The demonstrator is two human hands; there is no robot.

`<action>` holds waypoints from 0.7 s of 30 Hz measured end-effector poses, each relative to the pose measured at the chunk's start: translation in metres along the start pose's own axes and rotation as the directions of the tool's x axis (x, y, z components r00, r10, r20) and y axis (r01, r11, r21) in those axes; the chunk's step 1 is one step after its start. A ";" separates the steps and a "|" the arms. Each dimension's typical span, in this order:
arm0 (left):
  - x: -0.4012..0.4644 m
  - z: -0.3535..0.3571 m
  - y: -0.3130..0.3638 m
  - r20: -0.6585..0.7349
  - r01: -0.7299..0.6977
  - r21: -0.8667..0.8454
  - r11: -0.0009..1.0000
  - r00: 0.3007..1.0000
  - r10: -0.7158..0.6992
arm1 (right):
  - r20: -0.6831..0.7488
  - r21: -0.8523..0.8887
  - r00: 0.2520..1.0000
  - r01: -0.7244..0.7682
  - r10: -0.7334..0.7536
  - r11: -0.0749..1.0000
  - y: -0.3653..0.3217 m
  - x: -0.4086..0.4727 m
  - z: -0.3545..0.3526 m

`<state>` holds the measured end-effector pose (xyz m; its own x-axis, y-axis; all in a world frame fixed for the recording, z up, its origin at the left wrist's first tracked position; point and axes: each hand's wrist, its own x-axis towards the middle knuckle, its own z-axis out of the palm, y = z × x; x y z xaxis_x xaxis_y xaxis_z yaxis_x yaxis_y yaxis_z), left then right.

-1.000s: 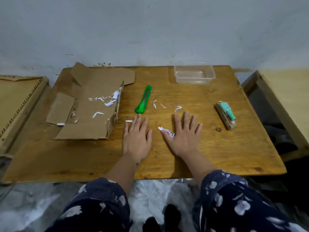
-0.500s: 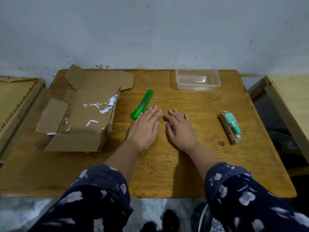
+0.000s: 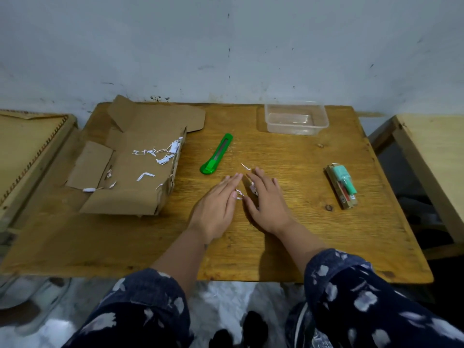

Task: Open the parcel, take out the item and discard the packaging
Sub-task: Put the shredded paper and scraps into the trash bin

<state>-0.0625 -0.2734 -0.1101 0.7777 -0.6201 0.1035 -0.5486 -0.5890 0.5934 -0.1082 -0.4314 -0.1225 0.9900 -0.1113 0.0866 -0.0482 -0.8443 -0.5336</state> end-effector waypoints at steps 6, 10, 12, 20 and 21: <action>-0.026 -0.005 -0.030 -0.136 0.097 0.162 0.982 0.988 -0.076 | 0.080 -0.112 0.996 -0.017 0.026 0.994 -0.015 0.027 0.007; -0.042 -0.002 -0.037 -0.183 0.113 0.207 0.972 0.980 -0.075 | 0.096 -0.058 0.990 0.107 -0.101 0.993 -0.026 0.016 0.016; -0.043 -0.002 -0.034 -0.156 0.138 0.204 0.969 0.982 -0.107 | 0.090 -0.050 0.974 0.214 -0.209 0.976 -0.029 0.004 0.020; -0.045 0.000 -0.010 0.003 0.194 0.258 0.946 0.979 -0.202 | -0.075 -0.070 0.981 0.172 -0.177 0.983 0.000 -0.032 -0.008; -0.045 0.001 -0.006 0.019 0.189 0.262 0.946 0.980 -0.200 | -0.092 -0.078 0.980 0.169 -0.176 0.982 0.003 -0.036 -0.013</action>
<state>-0.0946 -0.2430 -0.1194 0.8660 -0.4990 -0.0324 -0.4530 -0.8103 0.3718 -0.1454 -0.4370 -0.1161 0.9665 -0.0084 0.2564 0.1100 -0.8893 -0.4439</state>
